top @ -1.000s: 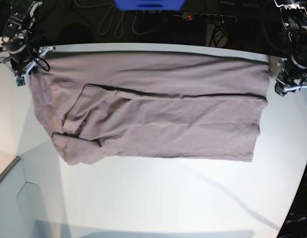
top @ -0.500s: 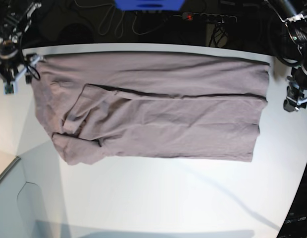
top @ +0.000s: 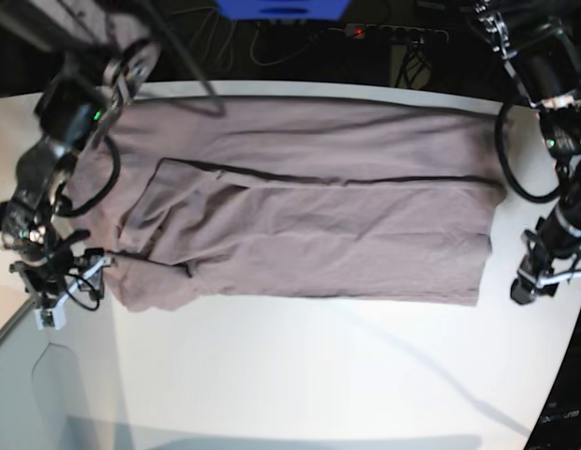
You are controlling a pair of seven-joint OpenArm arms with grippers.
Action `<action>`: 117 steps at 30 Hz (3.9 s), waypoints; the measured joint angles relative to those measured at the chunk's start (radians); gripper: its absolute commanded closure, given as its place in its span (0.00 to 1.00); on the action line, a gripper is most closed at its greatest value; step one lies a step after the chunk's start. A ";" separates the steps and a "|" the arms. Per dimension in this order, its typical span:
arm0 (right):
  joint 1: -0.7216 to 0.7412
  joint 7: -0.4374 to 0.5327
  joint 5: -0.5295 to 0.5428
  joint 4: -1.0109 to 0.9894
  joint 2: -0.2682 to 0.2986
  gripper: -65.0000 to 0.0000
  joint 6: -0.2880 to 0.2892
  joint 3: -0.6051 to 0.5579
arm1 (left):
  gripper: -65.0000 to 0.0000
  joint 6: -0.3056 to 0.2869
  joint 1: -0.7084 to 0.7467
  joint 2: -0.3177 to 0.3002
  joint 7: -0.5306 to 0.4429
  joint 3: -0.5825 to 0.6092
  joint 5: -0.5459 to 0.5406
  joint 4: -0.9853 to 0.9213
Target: Layout the t-shirt on the table in an organized manner, then fold the t-shirt properly
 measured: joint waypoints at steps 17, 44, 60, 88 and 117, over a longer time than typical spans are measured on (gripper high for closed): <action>0.105 0.105 -0.006 -0.422 0.085 0.41 0.000 -0.002 | 0.49 0.008 -0.304 -0.007 -0.381 0.298 0.302 -0.600; 0.086 0.109 -0.005 -0.423 0.089 0.41 0.000 -0.002 | 1.00 -0.005 -0.422 -0.011 -0.744 0.697 0.339 -1.004; 0.085 0.109 -0.005 -0.423 0.066 0.78 0.000 -0.003 | 1.00 -0.008 -0.422 -0.013 -0.739 0.697 0.338 -1.004; 0.053 0.122 -0.005 -0.380 0.066 0.57 0.000 0.000 | 1.00 -0.008 -0.422 -0.013 -0.739 0.698 0.338 -1.004; 0.046 0.304 -0.001 -0.437 0.074 0.56 -0.158 0.005 | 1.00 -0.009 -0.414 -0.014 -0.750 0.698 0.338 -1.004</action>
